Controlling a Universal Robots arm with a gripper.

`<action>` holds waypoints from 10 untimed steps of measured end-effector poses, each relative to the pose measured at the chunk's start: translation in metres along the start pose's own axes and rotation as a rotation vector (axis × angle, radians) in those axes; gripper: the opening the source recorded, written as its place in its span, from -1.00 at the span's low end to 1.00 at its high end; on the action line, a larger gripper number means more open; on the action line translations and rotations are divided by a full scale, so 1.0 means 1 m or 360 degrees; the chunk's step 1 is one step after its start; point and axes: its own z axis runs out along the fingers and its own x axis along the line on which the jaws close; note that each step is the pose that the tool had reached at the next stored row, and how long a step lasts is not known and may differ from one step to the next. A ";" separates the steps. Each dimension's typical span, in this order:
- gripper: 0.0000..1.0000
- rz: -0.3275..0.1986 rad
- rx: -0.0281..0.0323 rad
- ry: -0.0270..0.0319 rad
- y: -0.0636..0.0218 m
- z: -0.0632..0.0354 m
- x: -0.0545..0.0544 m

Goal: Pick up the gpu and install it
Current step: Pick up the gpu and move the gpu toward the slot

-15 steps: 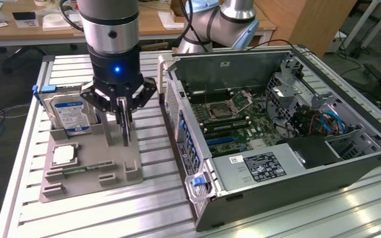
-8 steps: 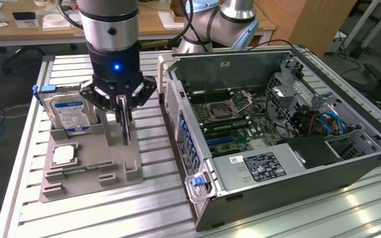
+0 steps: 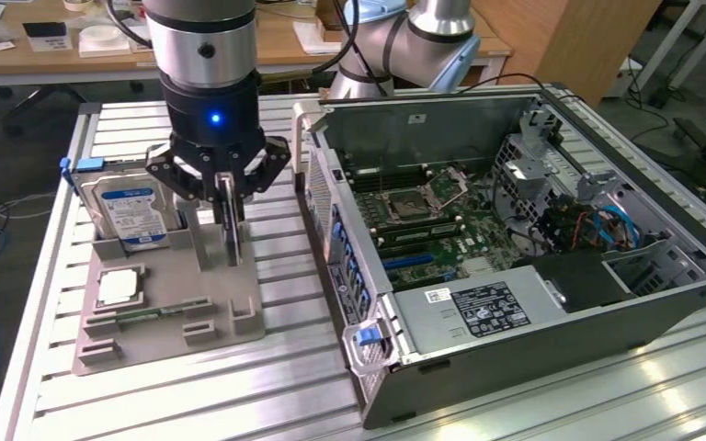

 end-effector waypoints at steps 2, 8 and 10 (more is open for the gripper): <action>-0.44 0.0000 0.00000 -0.00001 0.0000 -0.0013 0.000; -0.44 -0.0001 -0.00001 -0.00003 0.0002 -0.0052 0.000; -0.44 -0.0001 0.00000 -0.00001 0.0002 -0.0062 0.000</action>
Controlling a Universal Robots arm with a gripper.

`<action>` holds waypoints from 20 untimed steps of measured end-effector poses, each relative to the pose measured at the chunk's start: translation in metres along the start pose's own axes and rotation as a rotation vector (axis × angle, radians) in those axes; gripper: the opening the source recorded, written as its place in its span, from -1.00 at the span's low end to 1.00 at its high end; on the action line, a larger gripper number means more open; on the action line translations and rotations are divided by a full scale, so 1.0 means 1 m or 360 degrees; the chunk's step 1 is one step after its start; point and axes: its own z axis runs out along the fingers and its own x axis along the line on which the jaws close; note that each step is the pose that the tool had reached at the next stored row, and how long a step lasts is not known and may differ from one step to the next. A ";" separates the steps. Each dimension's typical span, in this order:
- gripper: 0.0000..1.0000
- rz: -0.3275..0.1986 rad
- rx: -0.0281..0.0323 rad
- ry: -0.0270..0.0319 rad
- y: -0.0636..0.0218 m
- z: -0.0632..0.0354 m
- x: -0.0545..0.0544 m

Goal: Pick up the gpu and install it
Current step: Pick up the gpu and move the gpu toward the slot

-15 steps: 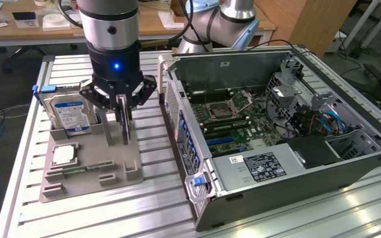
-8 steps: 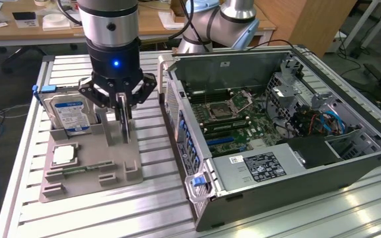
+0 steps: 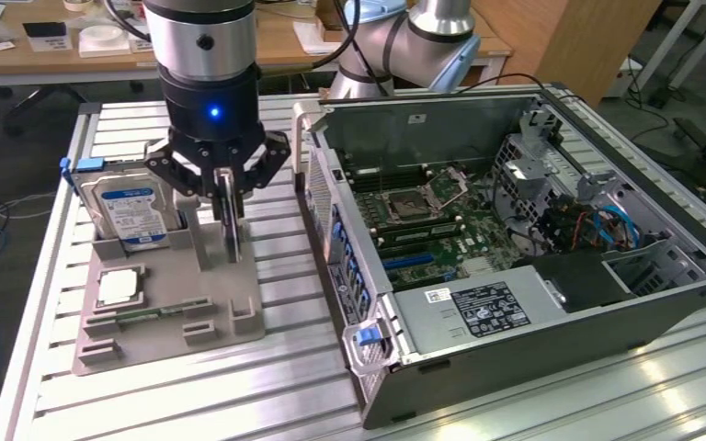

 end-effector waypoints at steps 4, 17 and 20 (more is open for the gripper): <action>-0.44 0.0000 0.00000 0.00000 0.0001 -0.0023 0.000; -0.44 -0.0001 0.00000 -0.00001 0.0005 -0.0121 0.000; -0.44 -0.0001 0.00000 -0.00001 0.0006 -0.0144 0.000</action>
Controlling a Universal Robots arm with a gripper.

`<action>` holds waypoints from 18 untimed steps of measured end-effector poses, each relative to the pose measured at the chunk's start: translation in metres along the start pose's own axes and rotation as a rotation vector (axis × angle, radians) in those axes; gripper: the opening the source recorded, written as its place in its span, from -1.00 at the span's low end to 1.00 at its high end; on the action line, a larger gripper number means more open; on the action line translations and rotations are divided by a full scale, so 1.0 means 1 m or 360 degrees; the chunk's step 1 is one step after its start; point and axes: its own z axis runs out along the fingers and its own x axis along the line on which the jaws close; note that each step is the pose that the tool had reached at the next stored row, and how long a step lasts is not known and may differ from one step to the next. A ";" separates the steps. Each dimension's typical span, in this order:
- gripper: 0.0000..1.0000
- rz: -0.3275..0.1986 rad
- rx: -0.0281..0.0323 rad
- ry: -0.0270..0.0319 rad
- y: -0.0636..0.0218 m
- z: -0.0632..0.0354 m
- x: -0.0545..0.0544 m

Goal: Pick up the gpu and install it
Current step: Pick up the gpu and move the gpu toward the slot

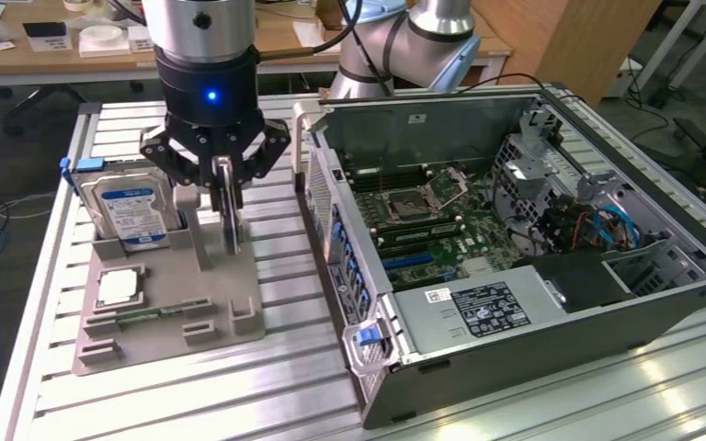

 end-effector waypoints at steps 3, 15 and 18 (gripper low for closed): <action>-0.44 0.0000 0.00001 0.00001 0.0001 -0.0022 0.000; -0.44 0.0000 0.00001 -0.00002 0.0006 -0.0160 0.000; -0.44 0.0000 0.00001 -0.00003 0.0008 -0.0208 0.000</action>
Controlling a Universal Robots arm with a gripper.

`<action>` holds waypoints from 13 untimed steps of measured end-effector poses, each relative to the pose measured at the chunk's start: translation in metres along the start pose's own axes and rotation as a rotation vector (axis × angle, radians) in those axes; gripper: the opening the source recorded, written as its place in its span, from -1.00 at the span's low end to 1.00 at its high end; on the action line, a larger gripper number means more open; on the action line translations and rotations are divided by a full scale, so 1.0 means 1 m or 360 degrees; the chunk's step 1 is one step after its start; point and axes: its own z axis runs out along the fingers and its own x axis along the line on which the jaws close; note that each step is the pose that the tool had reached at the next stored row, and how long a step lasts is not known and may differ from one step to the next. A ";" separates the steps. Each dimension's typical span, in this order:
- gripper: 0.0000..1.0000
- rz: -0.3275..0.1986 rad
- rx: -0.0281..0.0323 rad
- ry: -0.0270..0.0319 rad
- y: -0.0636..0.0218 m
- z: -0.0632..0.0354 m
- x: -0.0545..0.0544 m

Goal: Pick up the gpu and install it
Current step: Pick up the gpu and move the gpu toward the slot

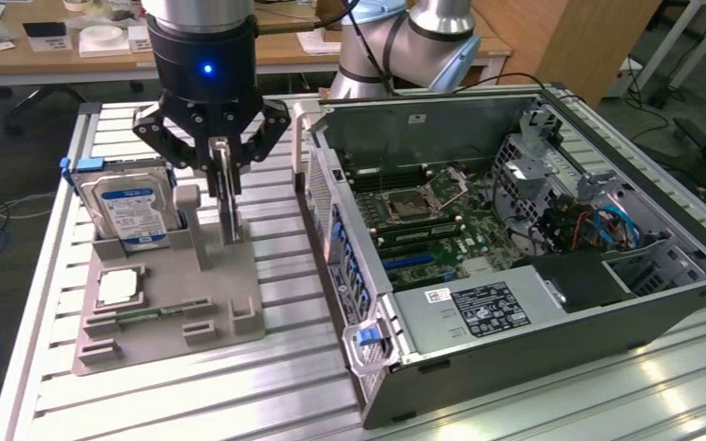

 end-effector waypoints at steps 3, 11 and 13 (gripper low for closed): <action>-0.44 0.0000 -0.00001 0.00000 0.0002 -0.0036 0.000; -0.44 0.0000 -0.00001 0.00000 0.0005 -0.0112 0.000; -0.44 0.0000 -0.00001 0.00000 0.0005 -0.0136 0.000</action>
